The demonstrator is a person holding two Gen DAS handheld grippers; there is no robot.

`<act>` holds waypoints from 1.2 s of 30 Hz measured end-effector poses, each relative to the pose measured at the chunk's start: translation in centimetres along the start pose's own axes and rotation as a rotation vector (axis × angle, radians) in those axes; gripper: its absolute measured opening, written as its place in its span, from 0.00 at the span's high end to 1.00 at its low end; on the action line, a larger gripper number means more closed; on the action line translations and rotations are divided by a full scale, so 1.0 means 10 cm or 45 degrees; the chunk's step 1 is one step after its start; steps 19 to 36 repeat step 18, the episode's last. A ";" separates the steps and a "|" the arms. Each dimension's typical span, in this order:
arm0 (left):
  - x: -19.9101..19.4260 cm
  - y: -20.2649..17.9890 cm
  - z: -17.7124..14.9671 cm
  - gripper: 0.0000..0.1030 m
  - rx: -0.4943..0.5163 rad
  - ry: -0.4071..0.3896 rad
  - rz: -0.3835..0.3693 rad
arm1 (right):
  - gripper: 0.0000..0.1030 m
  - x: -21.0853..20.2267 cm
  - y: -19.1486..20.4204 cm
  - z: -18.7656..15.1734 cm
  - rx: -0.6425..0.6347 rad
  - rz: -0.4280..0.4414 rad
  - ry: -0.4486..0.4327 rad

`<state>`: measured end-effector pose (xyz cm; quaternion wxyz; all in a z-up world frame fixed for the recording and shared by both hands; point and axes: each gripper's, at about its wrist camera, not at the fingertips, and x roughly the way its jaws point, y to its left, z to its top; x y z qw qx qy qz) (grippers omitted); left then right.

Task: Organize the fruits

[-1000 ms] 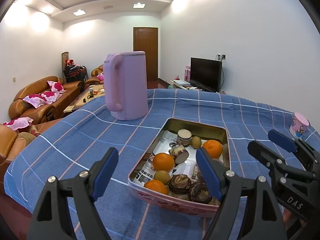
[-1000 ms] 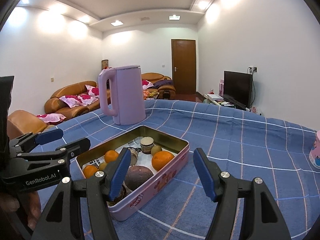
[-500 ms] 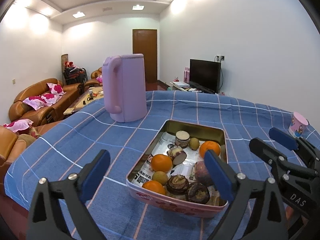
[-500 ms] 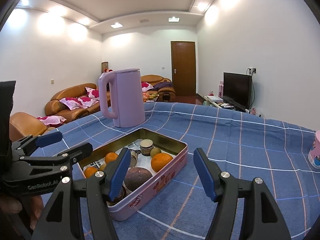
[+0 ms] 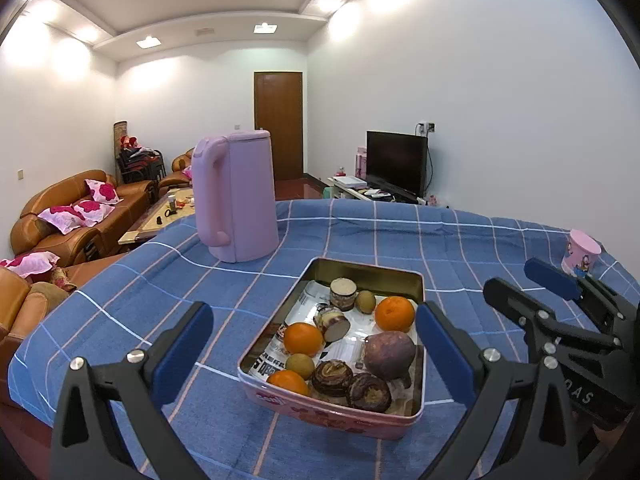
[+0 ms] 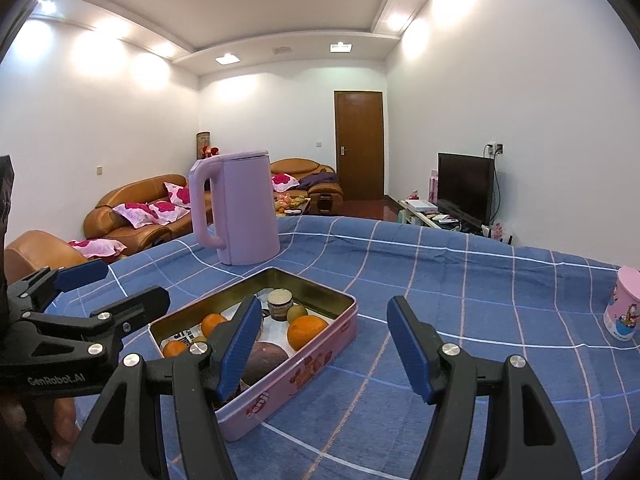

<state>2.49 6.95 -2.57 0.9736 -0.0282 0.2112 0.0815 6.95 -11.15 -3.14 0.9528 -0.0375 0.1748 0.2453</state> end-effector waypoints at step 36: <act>0.02 -0.12 -0.03 0.00 0.048 0.016 0.000 | 0.35 -0.07 -0.09 -0.03 -0.005 -0.021 0.009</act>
